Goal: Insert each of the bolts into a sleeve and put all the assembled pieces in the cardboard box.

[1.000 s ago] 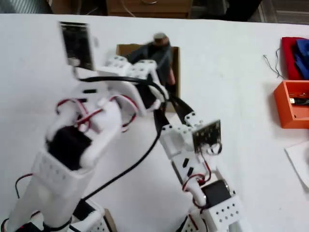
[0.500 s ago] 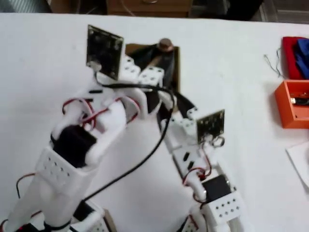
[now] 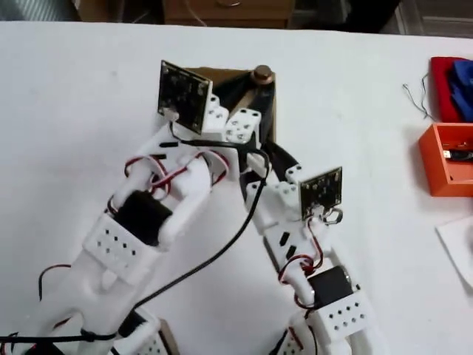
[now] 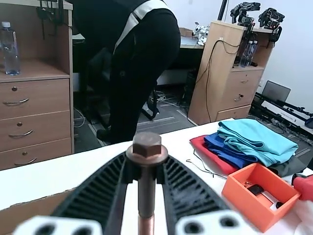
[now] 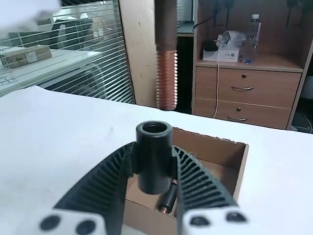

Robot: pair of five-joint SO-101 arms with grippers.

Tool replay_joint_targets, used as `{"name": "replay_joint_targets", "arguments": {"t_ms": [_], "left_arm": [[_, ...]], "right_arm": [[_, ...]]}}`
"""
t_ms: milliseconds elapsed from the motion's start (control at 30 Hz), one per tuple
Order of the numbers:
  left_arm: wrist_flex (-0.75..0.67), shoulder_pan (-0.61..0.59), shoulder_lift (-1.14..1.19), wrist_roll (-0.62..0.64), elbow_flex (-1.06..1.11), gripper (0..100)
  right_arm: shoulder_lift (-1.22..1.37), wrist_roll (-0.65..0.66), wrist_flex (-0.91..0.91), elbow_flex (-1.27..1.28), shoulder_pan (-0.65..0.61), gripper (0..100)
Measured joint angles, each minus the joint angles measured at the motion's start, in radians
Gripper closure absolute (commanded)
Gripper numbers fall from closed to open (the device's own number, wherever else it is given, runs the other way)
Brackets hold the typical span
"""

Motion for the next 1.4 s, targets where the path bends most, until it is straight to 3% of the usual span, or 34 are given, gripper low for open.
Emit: {"name": "replay_joint_targets", "arguments": {"t_ms": [467, 1400], "left_arm": [[0.034, 0.000, 0.000, 0.002, 0.000, 98], [0.031, -0.002, 0.000, 0.098, 0.003, 98]], "right_arm": [[0.000, 0.000, 0.000, 0.000, 0.071, 97.8], [0.000, 0.000, 0.000, 0.000, 0.049, 97.8]]}}
